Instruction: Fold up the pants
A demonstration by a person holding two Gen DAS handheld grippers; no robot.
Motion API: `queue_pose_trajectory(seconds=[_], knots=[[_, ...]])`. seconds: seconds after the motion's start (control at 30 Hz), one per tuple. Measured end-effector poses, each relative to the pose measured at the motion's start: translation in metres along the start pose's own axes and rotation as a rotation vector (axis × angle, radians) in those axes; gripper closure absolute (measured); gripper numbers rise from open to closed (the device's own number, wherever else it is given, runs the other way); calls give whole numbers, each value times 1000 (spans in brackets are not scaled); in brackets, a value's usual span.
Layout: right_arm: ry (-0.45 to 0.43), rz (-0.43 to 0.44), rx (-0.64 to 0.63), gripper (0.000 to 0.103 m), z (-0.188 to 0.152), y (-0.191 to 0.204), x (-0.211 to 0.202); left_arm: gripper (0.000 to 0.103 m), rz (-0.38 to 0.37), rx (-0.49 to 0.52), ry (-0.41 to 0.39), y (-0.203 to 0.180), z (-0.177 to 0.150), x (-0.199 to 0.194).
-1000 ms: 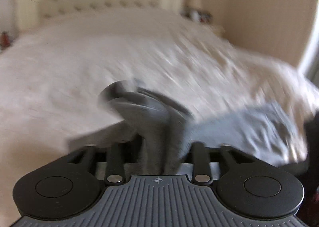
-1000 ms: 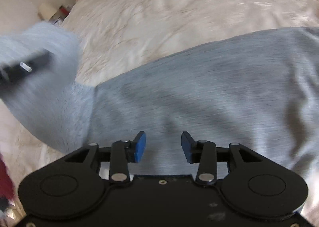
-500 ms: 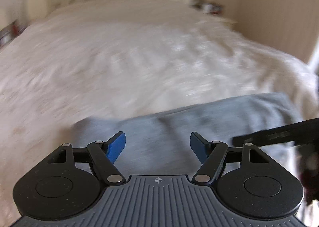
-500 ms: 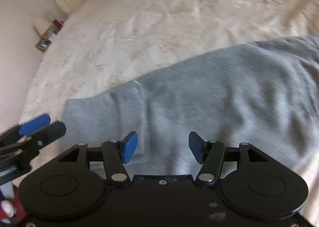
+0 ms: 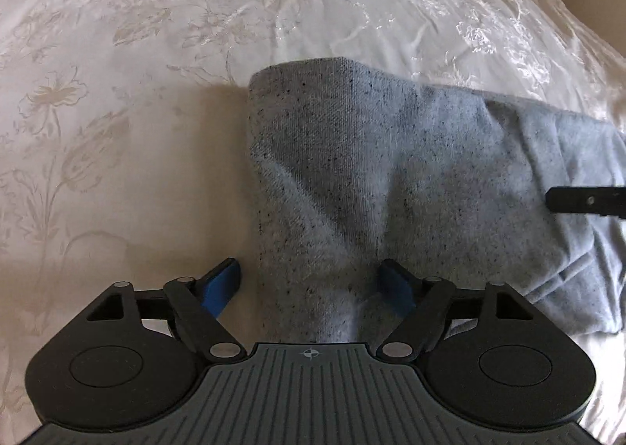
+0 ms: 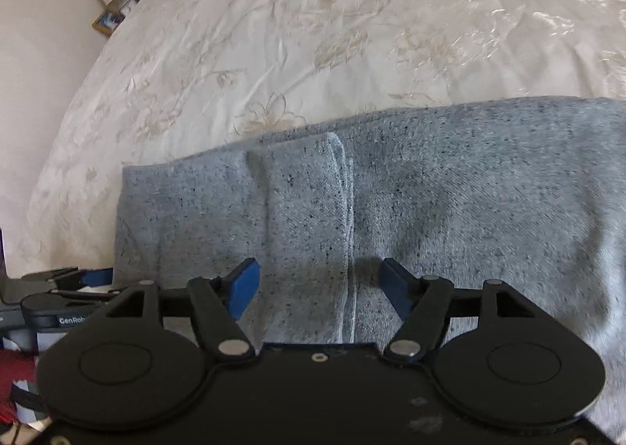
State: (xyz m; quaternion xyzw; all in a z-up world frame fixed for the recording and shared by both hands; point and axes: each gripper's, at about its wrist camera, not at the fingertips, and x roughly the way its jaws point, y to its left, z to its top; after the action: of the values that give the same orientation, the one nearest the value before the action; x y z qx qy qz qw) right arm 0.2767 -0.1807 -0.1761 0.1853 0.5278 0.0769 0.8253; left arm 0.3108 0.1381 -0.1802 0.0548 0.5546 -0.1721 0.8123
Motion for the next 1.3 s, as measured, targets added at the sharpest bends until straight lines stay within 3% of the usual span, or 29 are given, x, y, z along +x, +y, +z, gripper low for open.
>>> queue_pose_trajectory(seconds=[0.13,0.17,0.23,0.3,0.47,0.6,0.7,0.77,1.07,1.13,1.17,1.2,1.27,1.3], knots=[[0,68,18,28,4,0,4,26,26,-31,-98,11,4,-22],[3,95,27,33,5,0,4,25,29,-59,-125,16,6,-30],[13,115,44,54,6,3,6,25,37,-126,-161,31,8,-43],[6,74,38,95,6,9,1,25,56,-167,-166,41,11,-49],[-71,129,62,95,8,23,-52,25,88,-153,-182,51,14,-63],[-119,48,69,95,0,12,-93,25,76,-87,-194,37,17,-66],[-58,-67,78,94,-6,-12,-77,25,49,-27,-183,13,21,-56],[-24,-89,112,94,-8,-27,-63,25,35,14,-172,-4,26,-47],[-42,-19,117,91,-5,-19,-57,25,-18,139,-162,-48,33,-34],[-31,-16,126,84,-4,-22,-52,25,-7,178,-145,-52,29,-31],[-25,-17,135,63,-4,-24,-51,25,-9,181,-143,-51,26,-32],[-27,-19,148,26,-4,-25,-51,25,-12,175,-143,-49,25,-33],[-53,-22,168,0,-4,-29,-52,25,-25,146,-141,-42,22,-37],[-54,-22,174,1,-5,-31,-53,25,-31,134,-137,-39,21,-38]])
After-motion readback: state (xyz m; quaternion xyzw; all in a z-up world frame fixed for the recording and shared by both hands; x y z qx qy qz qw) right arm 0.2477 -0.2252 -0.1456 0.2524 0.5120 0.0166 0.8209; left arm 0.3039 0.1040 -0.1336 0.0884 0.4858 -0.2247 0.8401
